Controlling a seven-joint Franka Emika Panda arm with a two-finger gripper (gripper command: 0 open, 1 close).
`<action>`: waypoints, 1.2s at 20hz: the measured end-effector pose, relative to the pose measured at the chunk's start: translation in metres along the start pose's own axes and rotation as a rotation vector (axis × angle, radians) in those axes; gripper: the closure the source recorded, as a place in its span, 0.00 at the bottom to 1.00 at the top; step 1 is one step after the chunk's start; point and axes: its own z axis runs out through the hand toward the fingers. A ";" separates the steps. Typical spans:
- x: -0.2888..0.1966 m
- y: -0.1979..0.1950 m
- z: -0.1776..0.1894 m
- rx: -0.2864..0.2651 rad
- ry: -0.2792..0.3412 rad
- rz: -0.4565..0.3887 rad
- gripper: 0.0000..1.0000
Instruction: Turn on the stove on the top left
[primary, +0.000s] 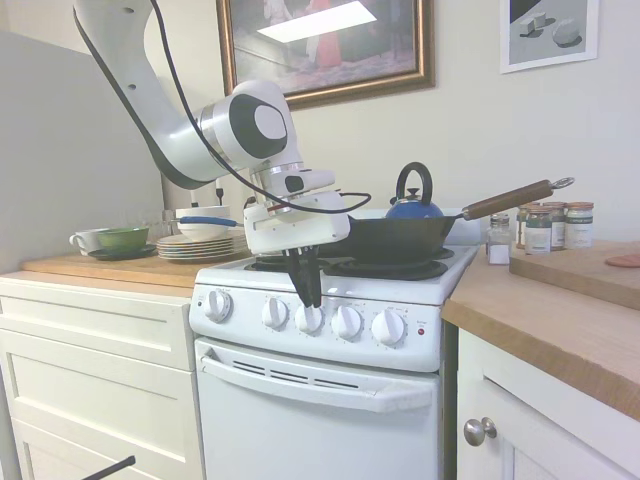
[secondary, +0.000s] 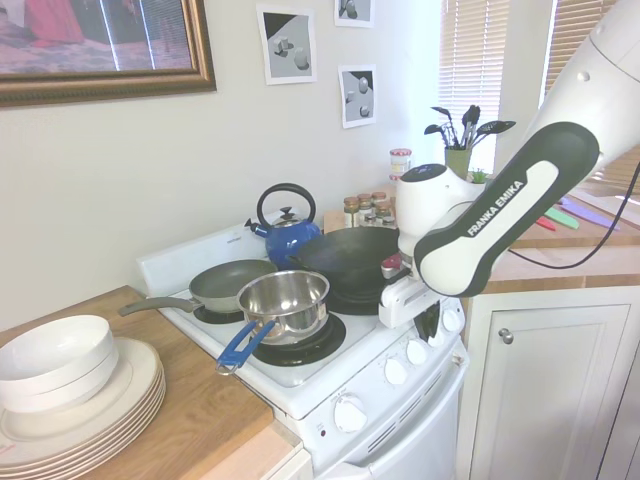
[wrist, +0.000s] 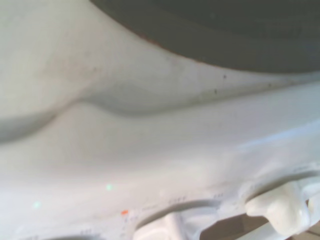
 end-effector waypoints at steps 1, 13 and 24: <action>0.000 -0.001 0.001 -0.001 0.001 0.000 1.00; -0.009 -0.008 0.006 -0.012 0.004 -0.011 1.00; -0.014 -0.013 0.004 -0.008 0.004 -0.022 1.00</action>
